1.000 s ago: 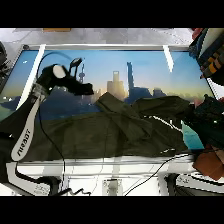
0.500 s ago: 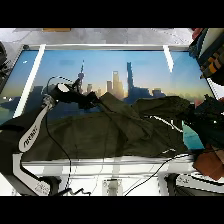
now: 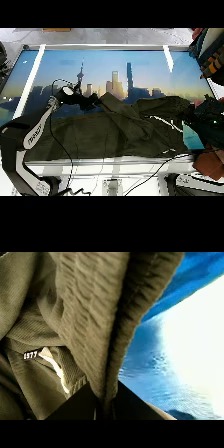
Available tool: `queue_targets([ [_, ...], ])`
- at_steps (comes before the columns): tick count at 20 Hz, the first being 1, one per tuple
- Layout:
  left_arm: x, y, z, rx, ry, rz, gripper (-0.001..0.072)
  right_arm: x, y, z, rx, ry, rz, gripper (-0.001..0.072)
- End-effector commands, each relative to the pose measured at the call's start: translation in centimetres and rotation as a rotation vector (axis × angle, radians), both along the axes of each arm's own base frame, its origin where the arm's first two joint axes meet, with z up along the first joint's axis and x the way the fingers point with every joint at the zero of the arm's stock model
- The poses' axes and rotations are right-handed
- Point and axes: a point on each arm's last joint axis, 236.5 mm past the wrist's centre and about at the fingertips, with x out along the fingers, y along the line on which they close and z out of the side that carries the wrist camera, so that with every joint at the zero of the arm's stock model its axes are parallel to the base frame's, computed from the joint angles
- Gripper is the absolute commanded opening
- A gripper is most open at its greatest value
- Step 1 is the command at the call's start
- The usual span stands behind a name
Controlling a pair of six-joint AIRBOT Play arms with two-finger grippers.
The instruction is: Fold the clothes and pants, and hang the long-sleeved shirts on hangers.
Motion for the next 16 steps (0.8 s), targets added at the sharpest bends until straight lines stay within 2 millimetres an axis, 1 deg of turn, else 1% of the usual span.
queue_targets([
  [1,0.4,1.1,-0.9,0.053,-0.004,0.017,0.0483,0.0,0.0,0.1,0.0,-0.001,0.0,0.004],
  [3,0.8,1.0,-0.8,0.053,-0.022,0.028,0.0407,0.0,0.0,0.1,0.0,-0.001,0.0,0.004],
  [8,2.2,-0.6,0.0,0.016,-0.063,0.104,0.04,0.0,0.0,0.0,-0.001,-0.001,-0.001,0.004],
  [9,2.3,-0.9,0.1,0.015,-0.072,0.104,0.0346,0.0,0.0,0.0,-0.001,-0.001,0.0,0.004],
  [10,2.4,-1.2,0.2,0.016,-0.08,0.104,0.0226,0.0,0.0,0.0,-0.001,-0.001,0.0,0.004],
  [11,2.5,-1.2,0.2,0.017,-0.086,0.106,0.0141,0.0,0.0,0.0,-0.001,-0.001,0.0,0.004],
  [13,2.5,-1.3,0.3,0.017,-0.089,0.106,0.0025,0.0,0.0,0.0,0.0,-0.001,0.0,0.004],
  [15,2.9,-0.7,0.7,0.015,-0.098,0.117,0.0025,0.1,0.0,0.1,0.003,-0.001,-0.003,0.004],
  [16,3.3,-0.1,1.4,0.019,-0.123,0.113,0.0024,0.2,0.1,0.2,0.009,-0.006,-0.007,0.004],
])
